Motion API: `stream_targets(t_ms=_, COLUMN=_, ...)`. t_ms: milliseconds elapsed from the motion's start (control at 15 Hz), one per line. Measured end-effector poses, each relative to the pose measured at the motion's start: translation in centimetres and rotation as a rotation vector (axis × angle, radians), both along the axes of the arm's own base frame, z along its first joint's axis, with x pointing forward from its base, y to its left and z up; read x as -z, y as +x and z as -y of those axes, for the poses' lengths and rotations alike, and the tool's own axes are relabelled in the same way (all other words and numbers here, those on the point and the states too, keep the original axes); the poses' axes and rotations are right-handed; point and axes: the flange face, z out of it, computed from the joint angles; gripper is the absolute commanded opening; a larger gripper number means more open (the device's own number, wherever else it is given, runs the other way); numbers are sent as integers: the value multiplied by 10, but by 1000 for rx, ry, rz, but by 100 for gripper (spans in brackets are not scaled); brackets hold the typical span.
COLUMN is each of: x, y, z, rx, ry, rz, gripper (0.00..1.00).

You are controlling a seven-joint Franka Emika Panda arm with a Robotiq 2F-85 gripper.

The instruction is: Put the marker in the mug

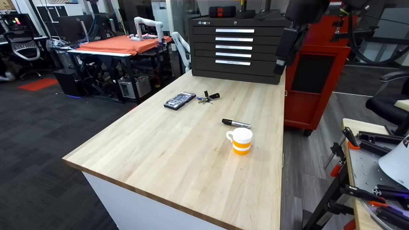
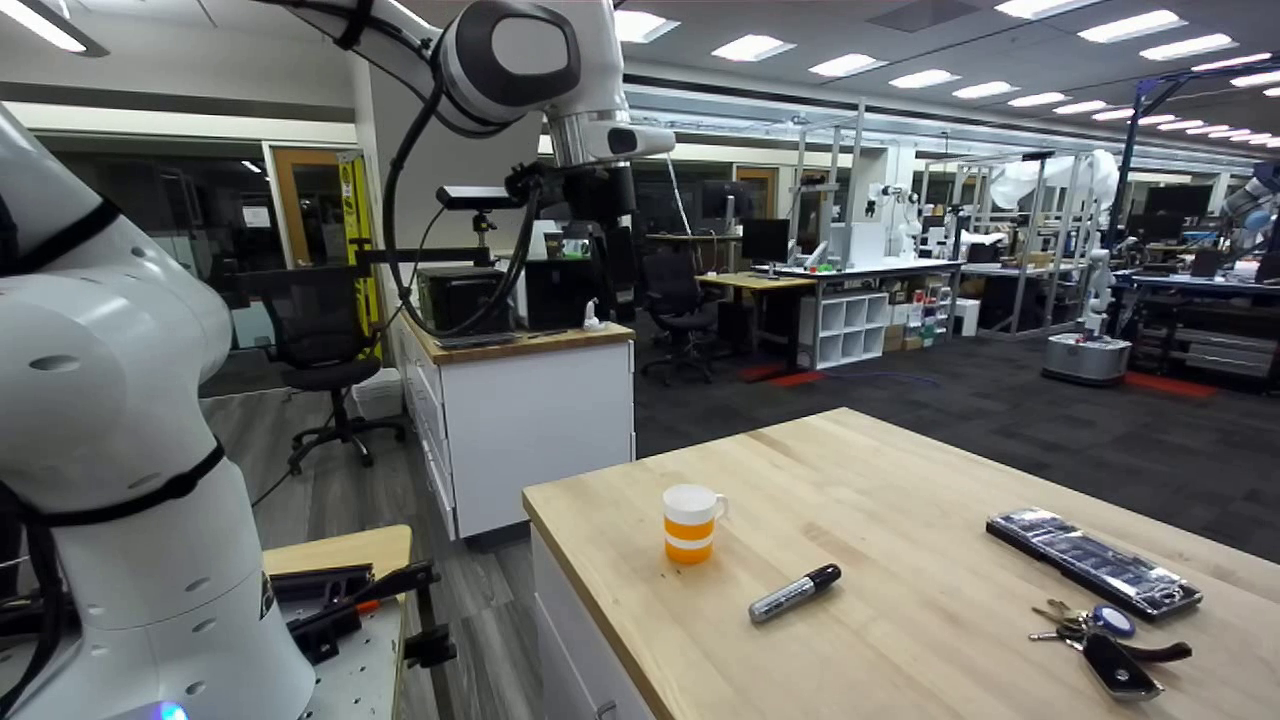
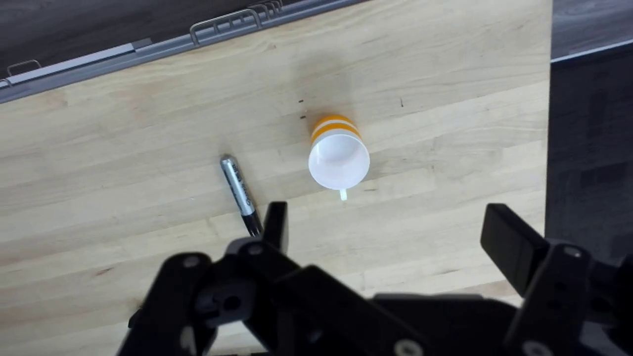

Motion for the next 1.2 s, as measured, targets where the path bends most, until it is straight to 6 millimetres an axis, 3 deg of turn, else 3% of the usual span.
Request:
stream_targets(t_ms=667, x=73, y=37, z=97, rx=-70, ry=-64, rz=-77, gripper=100)
stream_targets(t_ms=867, x=86, y=46, z=107, rx=-70, ry=-60, rz=-88, gripper=100)
stream_targets(t_ms=1200, x=87, y=48, z=107, rx=-69, ry=-59, rz=-92, gripper=100)
